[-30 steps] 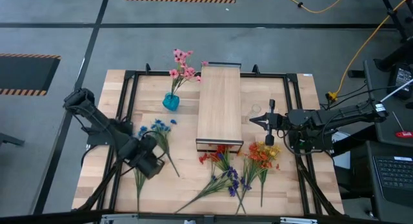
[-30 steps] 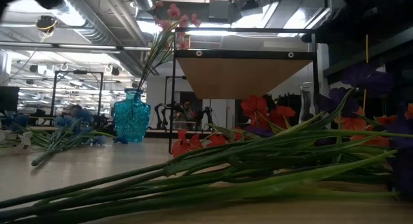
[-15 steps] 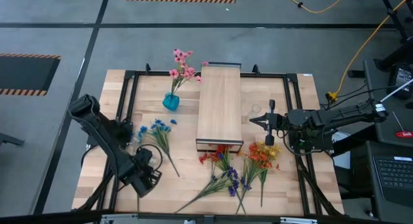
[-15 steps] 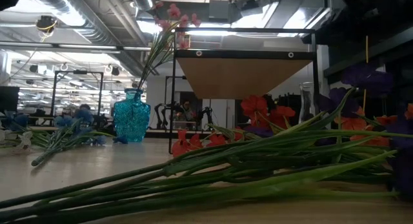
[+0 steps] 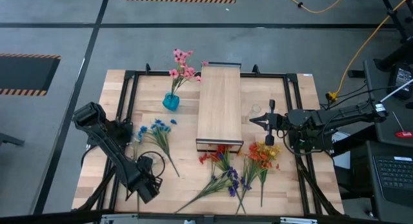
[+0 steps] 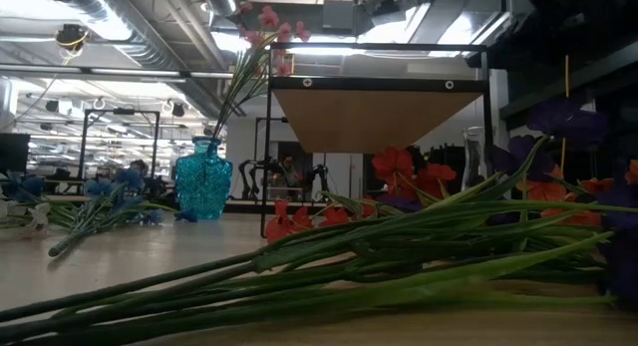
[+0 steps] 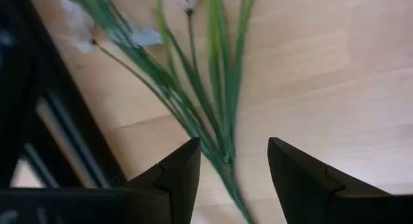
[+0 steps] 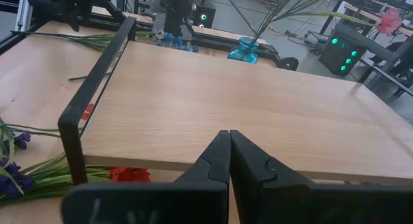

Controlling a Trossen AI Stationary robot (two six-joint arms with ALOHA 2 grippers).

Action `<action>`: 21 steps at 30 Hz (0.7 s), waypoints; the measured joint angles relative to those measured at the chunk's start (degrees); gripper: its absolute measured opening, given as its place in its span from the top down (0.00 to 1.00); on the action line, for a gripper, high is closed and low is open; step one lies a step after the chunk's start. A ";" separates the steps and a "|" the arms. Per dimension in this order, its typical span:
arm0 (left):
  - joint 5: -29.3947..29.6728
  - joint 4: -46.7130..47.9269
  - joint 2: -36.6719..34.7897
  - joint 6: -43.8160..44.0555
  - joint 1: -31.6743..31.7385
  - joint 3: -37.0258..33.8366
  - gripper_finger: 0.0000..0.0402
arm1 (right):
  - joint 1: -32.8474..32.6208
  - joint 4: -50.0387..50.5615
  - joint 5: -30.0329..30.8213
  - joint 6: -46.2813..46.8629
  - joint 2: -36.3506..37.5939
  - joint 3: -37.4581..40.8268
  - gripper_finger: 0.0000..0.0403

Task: Pick and place flowers into a vace then onto a shelf
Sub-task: Put the white flowers into the blue vase

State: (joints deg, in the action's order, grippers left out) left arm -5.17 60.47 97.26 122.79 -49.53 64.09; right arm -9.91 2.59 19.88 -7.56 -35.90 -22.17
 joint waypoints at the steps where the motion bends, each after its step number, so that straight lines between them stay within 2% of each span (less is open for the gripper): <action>1: -0.03 -0.50 0.68 0.61 -0.20 -0.02 0.56 | 0.00 0.00 0.00 0.01 0.00 0.00 0.98; 9: -2.62 -1.21 4.52 5.80 -2.94 -0.02 0.56 | -0.01 0.00 0.00 0.01 0.00 0.00 0.98; 21: -0.28 -3.57 5.13 8.06 -4.42 -0.08 0.56 | -0.02 0.00 -0.04 1.94 0.00 0.00 0.98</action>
State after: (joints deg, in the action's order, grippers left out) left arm -5.45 56.91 102.39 130.85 -53.96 64.01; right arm -9.93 2.59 19.84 -5.63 -35.90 -22.17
